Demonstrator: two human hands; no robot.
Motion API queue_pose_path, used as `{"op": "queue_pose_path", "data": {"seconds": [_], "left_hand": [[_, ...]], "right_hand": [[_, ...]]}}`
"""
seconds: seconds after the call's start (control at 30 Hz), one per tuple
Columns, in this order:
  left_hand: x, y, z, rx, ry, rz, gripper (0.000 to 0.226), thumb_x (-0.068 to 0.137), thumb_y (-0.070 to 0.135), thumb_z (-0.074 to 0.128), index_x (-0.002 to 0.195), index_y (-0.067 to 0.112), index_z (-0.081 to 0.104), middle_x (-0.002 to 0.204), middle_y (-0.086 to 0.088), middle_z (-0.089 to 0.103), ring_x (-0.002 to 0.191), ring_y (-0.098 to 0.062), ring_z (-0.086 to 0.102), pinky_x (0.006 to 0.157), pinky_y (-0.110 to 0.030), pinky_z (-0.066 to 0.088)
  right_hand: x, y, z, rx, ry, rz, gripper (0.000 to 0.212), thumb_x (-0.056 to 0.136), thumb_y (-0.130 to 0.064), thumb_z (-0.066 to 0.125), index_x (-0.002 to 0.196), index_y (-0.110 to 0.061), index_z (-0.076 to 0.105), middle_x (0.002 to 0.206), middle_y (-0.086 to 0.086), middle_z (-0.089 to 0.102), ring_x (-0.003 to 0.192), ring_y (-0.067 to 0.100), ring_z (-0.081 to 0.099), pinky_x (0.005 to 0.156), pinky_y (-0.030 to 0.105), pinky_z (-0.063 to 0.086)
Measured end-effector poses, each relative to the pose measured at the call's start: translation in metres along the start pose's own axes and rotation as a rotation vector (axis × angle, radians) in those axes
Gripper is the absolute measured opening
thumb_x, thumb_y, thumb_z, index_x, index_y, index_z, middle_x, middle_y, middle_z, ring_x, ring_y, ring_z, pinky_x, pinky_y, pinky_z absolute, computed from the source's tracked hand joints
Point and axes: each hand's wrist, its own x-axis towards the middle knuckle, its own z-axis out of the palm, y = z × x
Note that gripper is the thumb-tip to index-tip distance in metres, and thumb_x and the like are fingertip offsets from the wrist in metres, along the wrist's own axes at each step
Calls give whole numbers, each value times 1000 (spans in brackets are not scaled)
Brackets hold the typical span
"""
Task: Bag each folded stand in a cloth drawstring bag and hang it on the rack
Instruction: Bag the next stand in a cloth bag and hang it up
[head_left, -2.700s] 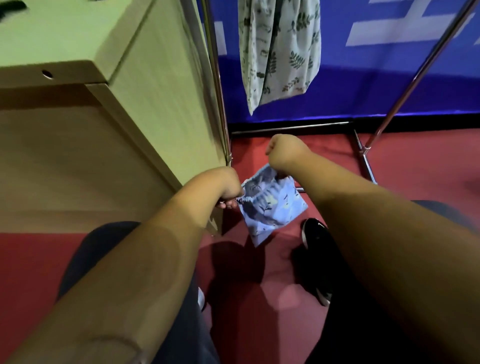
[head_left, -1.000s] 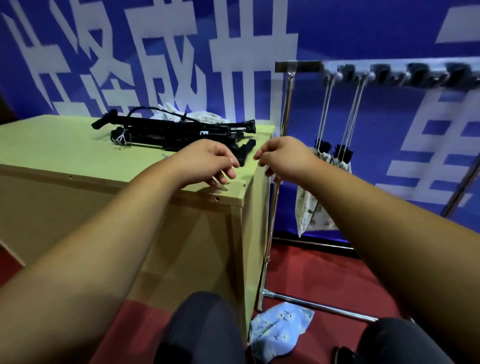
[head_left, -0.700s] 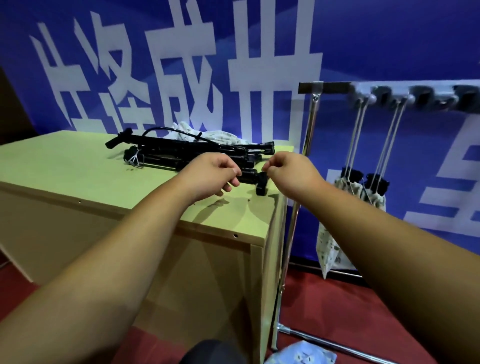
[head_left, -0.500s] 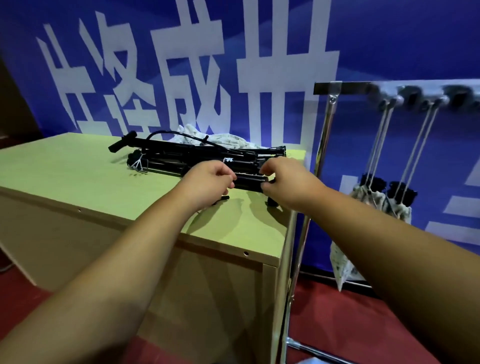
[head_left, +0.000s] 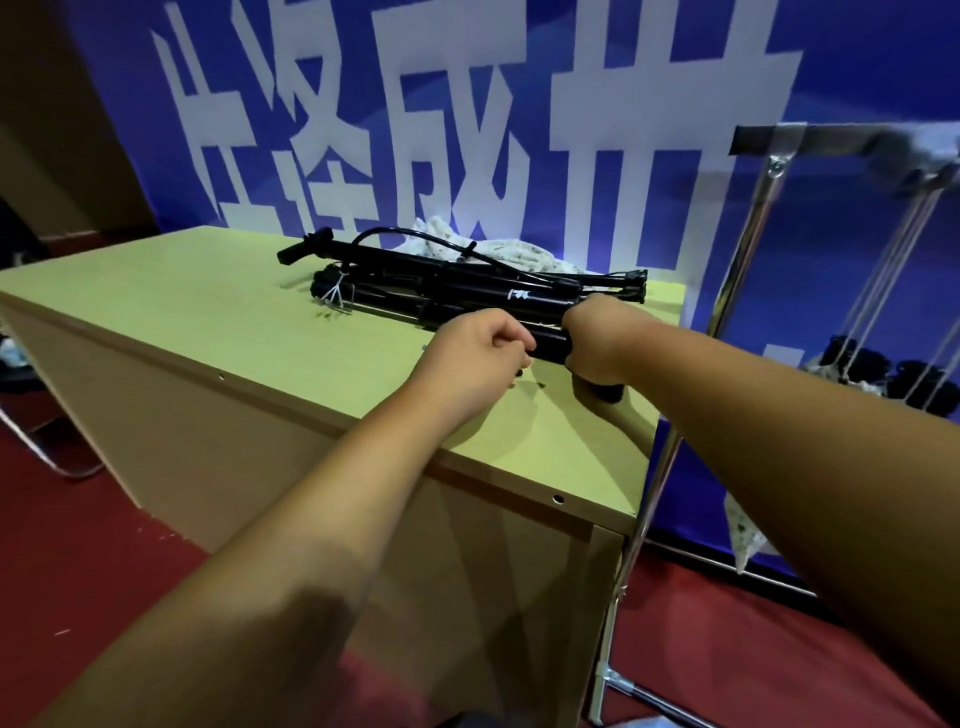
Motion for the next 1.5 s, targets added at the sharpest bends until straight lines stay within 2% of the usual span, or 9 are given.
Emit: {"op": "queue_pose_path", "data": {"seconds": [0.2,0.4,0.6,0.73,0.87,1.0,1.17,1.27,1.5], "left_hand": [[11,-8,-31,128,193,-80,19,94,18,58,97,28,73,93,7,76,85,-19,71,71,-32,56],[29,-17,-38,580,85,-73,38,102,48,57,125,20,69,121,-2,68,133,-28,48,102,-43,51],[36,-11,-29,777,95,-37,41,98,54,63,80,18,69,91,-2,63,121,-28,48,92,-40,50],[39,1,-36,493,170,-11,34,101,40,60,77,15,61,84,-5,65,102,-30,58,83,-42,55],[40,23,-51,290,210,-23,31,102,38,57,89,10,58,82,-8,62,74,-26,53,65,-35,41],[38,48,-63,195,238,-41,32,104,40,53,91,11,58,81,-6,57,73,-26,49,66,-35,38],[35,64,-80,-3,256,-90,43,101,42,53,103,2,68,85,-10,64,77,-25,63,78,-43,58],[31,74,-91,-93,227,-112,36,104,33,52,114,3,70,86,-10,68,74,-23,66,74,-37,57],[27,86,-122,-235,365,-119,23,99,25,53,102,14,73,86,-8,70,67,-19,63,64,-31,51]], "right_hand": [[-1,-2,7,79,15,-7,20,102,-15,59,122,-12,63,116,10,48,91,28,61,86,42,61],[-11,-9,0,122,5,3,11,102,-11,55,109,-10,64,112,12,51,85,28,64,69,36,55],[-19,-14,-9,128,25,14,17,97,-7,54,108,-9,67,111,13,54,88,30,65,83,45,64],[-28,-13,-17,109,48,4,11,97,-6,55,103,-10,64,113,13,47,94,32,59,84,42,56],[-39,-13,-20,107,65,12,12,98,-5,56,105,-10,64,117,14,48,96,31,58,90,43,57],[-49,-17,-25,93,86,22,13,98,-6,57,109,-10,63,118,14,47,100,32,57,93,43,55],[-60,-21,-34,107,92,42,17,95,-6,60,109,-11,67,114,12,48,99,31,57,95,44,57],[-65,-21,-43,113,86,66,17,91,-4,66,107,-11,67,106,11,53,91,29,63,87,43,63],[-68,-19,-50,28,108,43,8,91,-13,64,95,-16,70,90,6,63,89,27,64,87,41,58]]}}
